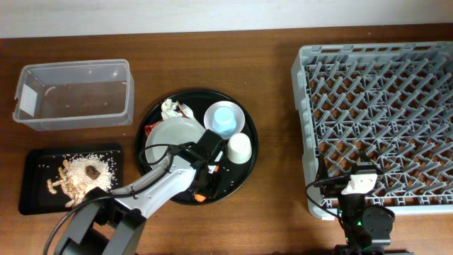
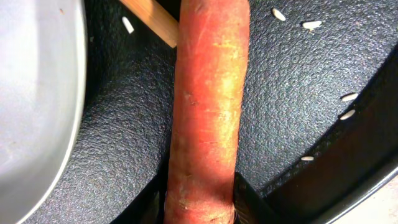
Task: Sort waste into correct bins and load items into the dishwasher rack
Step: 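Grasp the orange carrot with the left gripper and lift it, then carry the carrot left and release it onto the black scrap tray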
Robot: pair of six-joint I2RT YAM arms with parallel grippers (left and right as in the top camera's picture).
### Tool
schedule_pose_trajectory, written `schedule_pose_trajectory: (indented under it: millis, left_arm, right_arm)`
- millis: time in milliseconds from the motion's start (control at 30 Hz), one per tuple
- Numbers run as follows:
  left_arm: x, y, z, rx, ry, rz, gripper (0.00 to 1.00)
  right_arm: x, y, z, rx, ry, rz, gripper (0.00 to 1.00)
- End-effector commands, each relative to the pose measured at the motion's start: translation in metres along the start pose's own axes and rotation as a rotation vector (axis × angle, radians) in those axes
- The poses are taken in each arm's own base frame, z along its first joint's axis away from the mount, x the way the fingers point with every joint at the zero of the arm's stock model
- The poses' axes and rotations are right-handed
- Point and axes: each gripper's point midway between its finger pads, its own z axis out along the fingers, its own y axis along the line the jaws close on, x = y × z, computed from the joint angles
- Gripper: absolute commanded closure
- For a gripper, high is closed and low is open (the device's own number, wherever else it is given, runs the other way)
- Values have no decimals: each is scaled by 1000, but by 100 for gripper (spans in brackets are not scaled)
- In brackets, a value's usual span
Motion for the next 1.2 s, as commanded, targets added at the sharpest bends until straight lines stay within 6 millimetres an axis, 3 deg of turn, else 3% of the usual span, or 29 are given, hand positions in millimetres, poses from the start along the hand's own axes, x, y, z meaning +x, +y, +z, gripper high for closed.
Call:
schedule_pose_trajectory:
  millis: [0,333,467,567,767,933,1167]
  left_arm:
    - [-6,-6,-8,29,-4,-4,83]
    - [-22,-26,-72,143,-168,-3,83]
    - [-32,-9,-99,151,-265,-61,83]
    - [-39,28,-114,133,-327,-179,83]
    - [-38,111,-124,77,-379,-459,83]
    - [-18,187,-132,24,-423,-740,83]
    - [21,261,-141,-38,-483,-1142,83]
  right_arm:
    - [2,-3,0,12,4,1,1]
    - [2,-3,0,12,4,1,1]
    - [2,-3,0,12,4,1,1]
    - [2,-3,0,12,4,1,1]
    - [2,-3,0,12,4,1,1]
    - [2,-3,0,12,4,1,1]
    - [2,-3,0,12,4,1,1]
